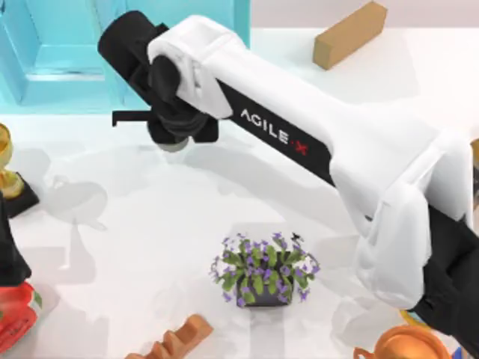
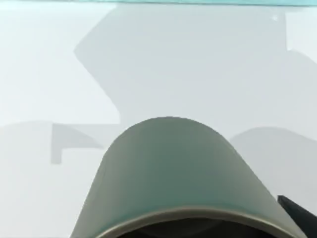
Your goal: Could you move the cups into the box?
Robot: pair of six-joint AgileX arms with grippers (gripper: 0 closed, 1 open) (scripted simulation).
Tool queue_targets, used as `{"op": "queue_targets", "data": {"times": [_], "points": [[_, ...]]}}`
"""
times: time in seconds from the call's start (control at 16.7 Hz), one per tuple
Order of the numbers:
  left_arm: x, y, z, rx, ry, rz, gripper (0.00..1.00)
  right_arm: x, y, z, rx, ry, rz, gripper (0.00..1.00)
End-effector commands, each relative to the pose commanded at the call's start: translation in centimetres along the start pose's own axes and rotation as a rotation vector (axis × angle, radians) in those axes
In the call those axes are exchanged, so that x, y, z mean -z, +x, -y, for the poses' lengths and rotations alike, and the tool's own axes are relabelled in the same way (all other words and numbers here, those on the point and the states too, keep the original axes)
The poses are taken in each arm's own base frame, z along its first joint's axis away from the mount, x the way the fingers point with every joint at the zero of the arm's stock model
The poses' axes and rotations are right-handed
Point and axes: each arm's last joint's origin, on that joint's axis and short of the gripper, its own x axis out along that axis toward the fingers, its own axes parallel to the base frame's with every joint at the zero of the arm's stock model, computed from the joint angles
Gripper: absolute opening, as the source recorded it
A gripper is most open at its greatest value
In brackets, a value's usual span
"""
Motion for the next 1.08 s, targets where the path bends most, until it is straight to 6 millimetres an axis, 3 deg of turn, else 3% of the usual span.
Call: {"op": "queue_targets", "data": {"times": [0.54,0.96,1.08], "points": [[0.0,0.0,0.0,0.000,0.000,0.000,1.00,-2.4,-5.3,7.8,0.027,0.003,-0.031,0.00],[0.0,0.0,0.0,0.000,0.000,0.000,1.00,-2.5,-5.8,8.2,0.020,0.006,-0.029,0.00],[0.0,0.0,0.0,0.000,0.000,0.000,1.00,-3.3,-5.9,9.5,0.028,0.000,-0.036,0.00]]}}
